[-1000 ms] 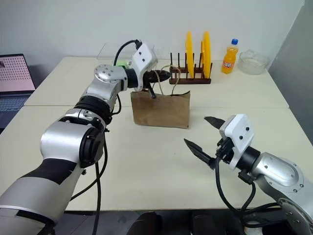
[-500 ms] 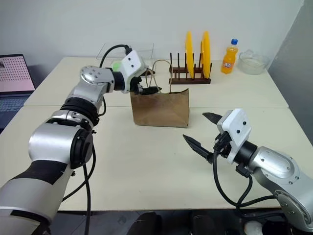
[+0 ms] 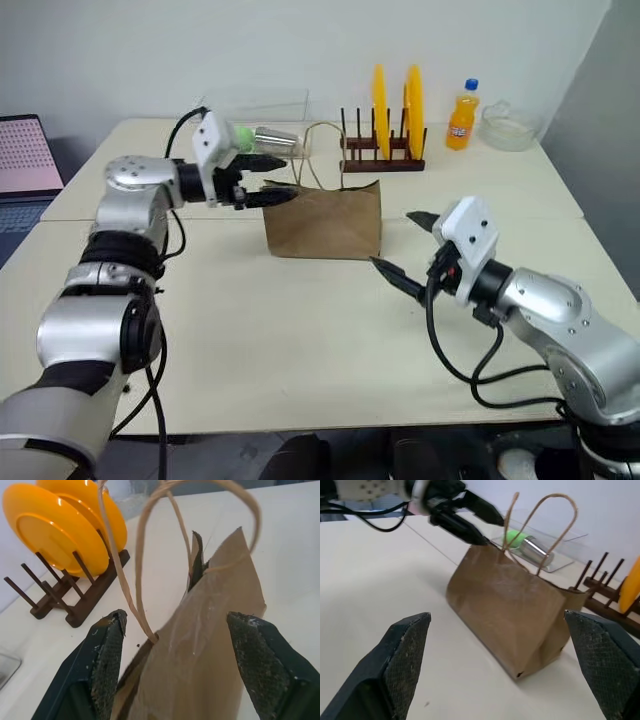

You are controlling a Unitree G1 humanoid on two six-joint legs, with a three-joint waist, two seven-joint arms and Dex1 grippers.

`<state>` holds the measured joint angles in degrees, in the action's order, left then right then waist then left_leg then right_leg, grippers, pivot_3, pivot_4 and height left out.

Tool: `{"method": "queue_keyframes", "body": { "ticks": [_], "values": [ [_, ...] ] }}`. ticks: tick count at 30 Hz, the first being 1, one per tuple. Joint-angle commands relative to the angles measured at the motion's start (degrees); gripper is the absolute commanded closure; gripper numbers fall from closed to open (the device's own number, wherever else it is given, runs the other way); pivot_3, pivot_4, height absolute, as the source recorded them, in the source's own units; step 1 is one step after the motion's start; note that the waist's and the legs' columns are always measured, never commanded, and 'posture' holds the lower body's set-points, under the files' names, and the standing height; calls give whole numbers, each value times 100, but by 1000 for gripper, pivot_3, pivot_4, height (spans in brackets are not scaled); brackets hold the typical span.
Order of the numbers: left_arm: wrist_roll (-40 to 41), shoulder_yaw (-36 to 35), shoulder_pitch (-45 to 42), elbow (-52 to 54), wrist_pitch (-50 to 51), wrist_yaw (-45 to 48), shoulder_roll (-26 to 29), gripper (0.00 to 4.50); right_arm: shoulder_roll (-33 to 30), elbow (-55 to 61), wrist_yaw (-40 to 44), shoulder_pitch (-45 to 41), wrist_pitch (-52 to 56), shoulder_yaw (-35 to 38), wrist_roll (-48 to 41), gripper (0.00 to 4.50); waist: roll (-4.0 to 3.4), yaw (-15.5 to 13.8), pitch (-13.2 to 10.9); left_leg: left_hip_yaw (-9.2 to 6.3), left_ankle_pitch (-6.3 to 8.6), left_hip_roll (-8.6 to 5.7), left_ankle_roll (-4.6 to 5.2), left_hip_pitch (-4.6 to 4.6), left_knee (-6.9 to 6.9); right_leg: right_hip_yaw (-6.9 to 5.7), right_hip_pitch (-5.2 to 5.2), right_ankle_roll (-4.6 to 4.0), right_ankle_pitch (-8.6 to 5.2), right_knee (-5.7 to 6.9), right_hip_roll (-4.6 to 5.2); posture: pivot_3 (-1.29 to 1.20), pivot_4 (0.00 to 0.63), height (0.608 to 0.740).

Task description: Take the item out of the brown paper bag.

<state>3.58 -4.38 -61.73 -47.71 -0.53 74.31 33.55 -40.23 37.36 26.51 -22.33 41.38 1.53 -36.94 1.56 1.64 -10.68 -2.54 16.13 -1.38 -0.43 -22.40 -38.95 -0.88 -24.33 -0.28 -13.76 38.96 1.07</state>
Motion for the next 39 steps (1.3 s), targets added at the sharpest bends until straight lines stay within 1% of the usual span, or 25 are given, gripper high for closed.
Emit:
{"method": "queue_keyframes", "body": {
  "ticks": [1,3,4,5,6,8,10,15,16,18,20,22,25,28,31,39],
  "values": [
    [564,-329,1045,2315,1060,-198,406,1132,44,-484,341,-485,-378,-77,286,0,-3,33,2,1,0,0,0,2,2,6,0,-1,0,0,0,0,150,740],
    [865,-521,1708,3519,1778,-516,526,1132,109,-897,509,-786,-567,-202,485,0,-4,49,2,1,0,0,-1,10,3,17,0,-1,0,0,-2,0,150,740],
    [1042,-657,2057,4142,2161,-709,567,1094,162,-1235,598,-1023,-714,-327,678,388,-4,25,2,0,0,-1,-1,12,3,18,1,-1,0,0,-1,0,150,740],
    [1272,-862,2454,4823,2608,-960,575,1094,240,-1682,704,-1341,-913,-498,926,601,-3,33,2,-5,0,-1,-1,11,2,14,2,-1,0,0,-1,0,150,740],
    [1487,-1045,2801,5427,3028,-1210,567,1094,314,-2088,815,-1620,-1105,-639,1143,1005,-4,15,2,-2,0,-1,-1,13,1,17,2,-1,0,-1,-1,0,150,740],
    [1912,-1373,3431,6519,3757,-1758,428,1094,449,-2867,1049,-2131,-1512,-870,1536,1695,-3,11,2,-1,0,-1,-1,20,1,17,7,-1,0,-1,-1,0,150,740],
    [2151,-1534,3870,7269,4188,-2249,282,1094,567,-3526,1262,-2522,-1885,-1018,1847,2418,-3,-11,2,3,0,-2,-1,39,3,20,24,-2,0,-1,0,0,150,740],
    [2921,-1866,5164,9008,5044,-3401,-384,1094,1092,-5925,1672,-3971,-3124,-1523,2850,4322,-3,-10,2,11,0,-3,-1,46,3,26,27,-3,1,-2,1,0,150,740],
    [3020,-1884,5365,9224,5080,-3522,-457,1094,1224,-6448,1719,-4262,-3369,-1600,3023,4459,-3,-8,2,12,0,-3,-2,47,4,28,26,-4,2,0,1,0,150,740],
    [3274,-1957,5575,9452,5149,-3754,-561,1094,1477,-7653,1712,-4864,-3981,-1829,3507,4459,-3,-1,2,14,-1,-2,-3,52,8,29,25,-6,2,1,1,0,150,740],
    [3424,-2016,5674,9515,5112,-3896,-554,1094,1729,-8758,1647,-5366,-4496,-2002,3930,4459,-3,3,2,12,-1,0,-4,55,11,25,26,-14,5,2,-1,0,150,740],
    [3462,-2029,5756,9513,4994,-3994,-494,1094,1958,-9610,1535,-5730,-4836,-2075,4225,4459,-4,2,2,14,-2,0,-5,58,14,26,27,-22,7,1,-2,0,150,740],
    [3591,-1959,5917,9655,4854,-4085,-442,1094,2370,-10628,1079,-6210,-5129,-2300,4803,4459,-4,1,2,18,-2,-1,-7,54,14,30,26,-23,8,-2,0,0,150,740],
    [3673,-1761,5982,9801,4789,-4168,-363,1094,2599,-11109,761,-6407,-5199,-2489,5273,4459,-5,-6,2,18,-6,-1,-13,50,14,31,24,-24,7,-7,0,0,150,740],
    [3773,-1628,5960,9878,4754,-4280,-309,1094,2752,-11352,540,-6461,-5208,-2669,5703,4459,-5,-11,2,17,-11,-2,-23,50,15,31,24,-25,7,-7,1,0,150,740],
    [4051,-1810,6047,9937,4592,-4536,-115,1094,2790,-11460,928,-6415,-5266,-2543,6001,4459,-7,0,1,16,-3,-2,-10,51,17,30,23,-27,6,-5,1,0,150,740]
  ]
}}
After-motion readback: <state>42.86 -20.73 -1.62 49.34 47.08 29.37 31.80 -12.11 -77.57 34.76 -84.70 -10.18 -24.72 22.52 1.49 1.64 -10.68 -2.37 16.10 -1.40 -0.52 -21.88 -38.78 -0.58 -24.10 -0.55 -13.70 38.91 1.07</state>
